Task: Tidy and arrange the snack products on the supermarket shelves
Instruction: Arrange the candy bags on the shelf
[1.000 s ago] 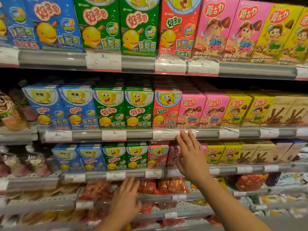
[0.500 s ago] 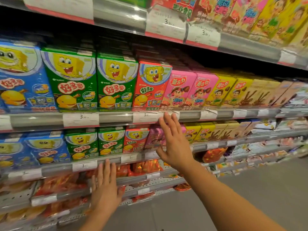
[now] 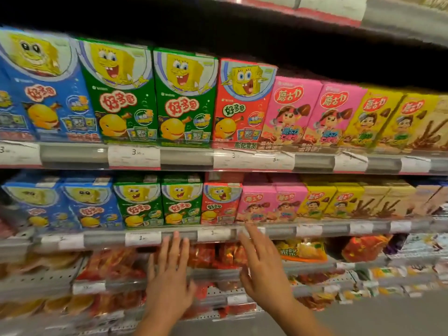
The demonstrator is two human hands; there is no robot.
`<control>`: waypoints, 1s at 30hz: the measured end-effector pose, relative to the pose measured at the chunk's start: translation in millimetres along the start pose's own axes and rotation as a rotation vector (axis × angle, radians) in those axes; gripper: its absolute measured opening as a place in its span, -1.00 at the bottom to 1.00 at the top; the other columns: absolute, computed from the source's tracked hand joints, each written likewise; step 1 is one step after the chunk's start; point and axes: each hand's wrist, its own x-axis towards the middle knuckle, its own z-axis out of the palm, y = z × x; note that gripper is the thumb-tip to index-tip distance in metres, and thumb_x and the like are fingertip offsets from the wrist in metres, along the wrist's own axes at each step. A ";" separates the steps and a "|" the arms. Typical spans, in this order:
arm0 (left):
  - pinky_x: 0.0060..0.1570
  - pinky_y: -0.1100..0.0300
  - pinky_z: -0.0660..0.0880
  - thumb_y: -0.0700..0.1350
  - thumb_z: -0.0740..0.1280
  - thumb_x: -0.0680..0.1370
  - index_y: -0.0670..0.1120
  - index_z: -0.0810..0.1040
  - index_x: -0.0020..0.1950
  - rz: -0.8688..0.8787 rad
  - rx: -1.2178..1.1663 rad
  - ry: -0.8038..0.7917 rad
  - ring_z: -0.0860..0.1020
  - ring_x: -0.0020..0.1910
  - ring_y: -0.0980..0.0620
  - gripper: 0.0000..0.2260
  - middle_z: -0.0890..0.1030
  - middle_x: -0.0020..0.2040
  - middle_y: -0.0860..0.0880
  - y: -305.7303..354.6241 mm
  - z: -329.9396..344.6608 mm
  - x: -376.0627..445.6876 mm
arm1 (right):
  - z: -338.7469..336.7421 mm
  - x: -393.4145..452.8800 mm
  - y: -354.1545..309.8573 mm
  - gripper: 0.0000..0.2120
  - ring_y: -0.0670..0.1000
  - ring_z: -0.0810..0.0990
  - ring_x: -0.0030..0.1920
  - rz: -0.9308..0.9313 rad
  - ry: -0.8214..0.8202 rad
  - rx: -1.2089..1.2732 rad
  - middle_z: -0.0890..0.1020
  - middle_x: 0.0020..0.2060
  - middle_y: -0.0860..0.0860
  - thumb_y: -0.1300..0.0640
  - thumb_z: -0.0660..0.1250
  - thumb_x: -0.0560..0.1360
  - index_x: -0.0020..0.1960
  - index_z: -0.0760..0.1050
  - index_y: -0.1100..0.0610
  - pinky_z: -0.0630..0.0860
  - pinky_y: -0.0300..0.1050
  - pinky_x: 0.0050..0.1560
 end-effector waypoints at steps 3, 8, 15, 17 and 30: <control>0.47 -0.20 0.10 0.13 0.46 0.31 -0.01 0.00 0.67 0.037 0.036 0.140 0.01 0.63 -0.13 0.03 -0.05 0.67 -0.07 -3.5 9.4 -3.5 | 48.3 -7.5 17.0 -0.24 0.17 0.26 0.55 -0.013 0.020 -0.019 0.19 0.59 0.04 0.06 0.29 0.43 0.59 0.19 0.12 0.42 0.32 0.37; 0.44 -0.28 0.29 0.09 0.36 0.43 -0.02 0.08 0.66 0.056 0.014 0.315 -0.02 0.64 -0.09 -0.15 -0.02 0.67 -0.04 -8.3 36.6 2.5 | 110.9 2.4 33.1 -0.43 0.34 0.44 0.40 -0.063 0.317 -0.104 0.46 0.42 0.25 0.11 0.26 0.44 0.42 0.47 0.30 0.37 0.40 0.35; 0.48 -0.21 0.23 0.00 0.29 0.48 -0.07 0.24 0.61 0.112 -0.059 0.653 0.08 0.62 -0.13 -0.32 0.16 0.63 -0.09 -13.0 85.7 13.4 | 153.5 16.6 42.5 -0.41 0.31 0.42 0.40 -0.116 0.677 -0.147 0.49 0.35 0.23 0.10 0.31 0.42 0.43 0.46 0.25 0.31 0.35 0.40; 0.42 -0.19 0.32 -0.05 0.30 0.51 -0.12 0.40 0.51 0.161 -0.075 0.774 0.30 0.52 -0.18 -0.44 0.37 0.51 -0.14 -13.6 116.8 -0.3 | 160.4 18.4 44.3 -0.42 0.30 0.42 0.39 -0.135 0.751 -0.131 0.49 0.34 0.22 0.08 0.31 0.42 0.42 0.45 0.22 0.32 0.32 0.39; 0.56 -0.19 0.05 0.25 0.08 0.59 0.01 -0.25 0.65 -0.003 0.139 0.198 -0.25 0.61 -0.11 -0.22 -0.32 0.63 -0.03 -19.9 244.3 -31.0 | 193.5 -46.8 101.0 -0.63 0.16 0.51 0.26 -0.115 0.650 0.084 0.56 0.25 0.15 0.14 0.33 0.46 0.24 0.56 0.22 0.50 0.15 0.25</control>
